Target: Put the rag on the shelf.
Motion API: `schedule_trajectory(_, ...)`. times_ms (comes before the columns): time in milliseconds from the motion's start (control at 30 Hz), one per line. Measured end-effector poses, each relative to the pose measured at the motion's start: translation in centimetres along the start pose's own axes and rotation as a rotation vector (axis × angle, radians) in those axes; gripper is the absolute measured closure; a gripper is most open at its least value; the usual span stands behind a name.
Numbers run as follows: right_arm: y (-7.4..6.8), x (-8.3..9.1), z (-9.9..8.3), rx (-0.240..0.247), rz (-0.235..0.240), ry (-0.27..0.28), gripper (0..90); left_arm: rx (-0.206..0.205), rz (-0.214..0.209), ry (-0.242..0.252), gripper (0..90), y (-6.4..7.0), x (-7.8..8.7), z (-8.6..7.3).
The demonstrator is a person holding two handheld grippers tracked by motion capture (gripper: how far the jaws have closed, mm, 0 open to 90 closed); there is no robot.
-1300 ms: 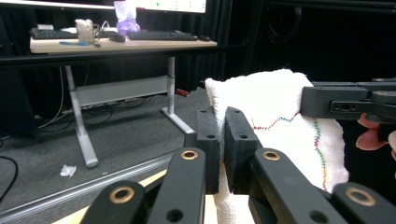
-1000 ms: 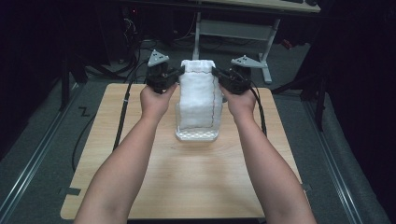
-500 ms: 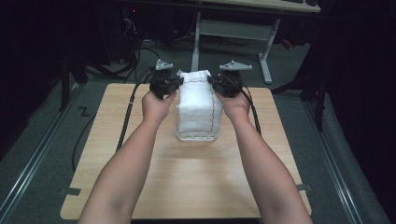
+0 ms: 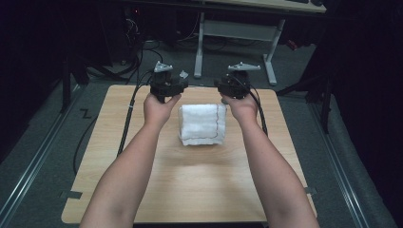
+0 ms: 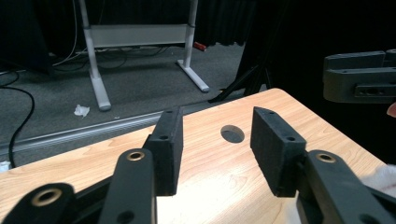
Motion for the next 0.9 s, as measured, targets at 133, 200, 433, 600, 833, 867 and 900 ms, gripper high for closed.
schedule_trajectory(133, 0.0, 0.4, -0.3, 0.001, -0.002, 0.008, 57.7, -0.007, 0.010, 0.010, 53.4, -0.3, 0.8, -0.1)
schedule_trajectory(200, -0.1, 0.6, -0.6, 0.011, -0.003, 0.004, 56.4, -0.004, 0.008, 0.012, 53.5, -0.4, 1.2, -0.4)
schedule_trajectory(433, -0.4, 2.3, -1.2, 0.021, 0.010, 0.018, 54.2, 0.004, 0.003, 0.007, 54.1, -0.2, 2.7, -2.2)
schedule_trajectory(600, -0.7, 4.0, -1.5, 0.025, 0.025, 0.042, 53.6, -0.029, 0.030, -0.009, 54.4, 0.0, 4.1, -2.6)
schedule_trajectory(833, -1.4, 7.2, -3.4, 0.066, 0.039, 0.079, 51.8, -0.067, 0.023, 0.035, 54.5, 1.3, 7.7, -3.9)
schedule_trajectory(867, -1.5, 7.7, -3.8, 0.077, 0.037, 0.079, 51.4, -0.072, 0.019, 0.040, 54.5, 1.5, 8.3, -4.3)
schedule_trajectory(900, -1.5, 7.7, -3.8, 0.077, 0.037, 0.079, 51.4, -0.074, 0.010, 0.043, 54.5, 1.8, 8.9, -4.7)
Point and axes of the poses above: each handheld gripper's, and its own axes: x roughly backward along the jaws, z roughly out of its top, y roughly to its right, the point moved 4 cm from there along -x, roughly forward along the jaws, and after that the axes turned 12 degrees about -x, right-handed, at the moved point
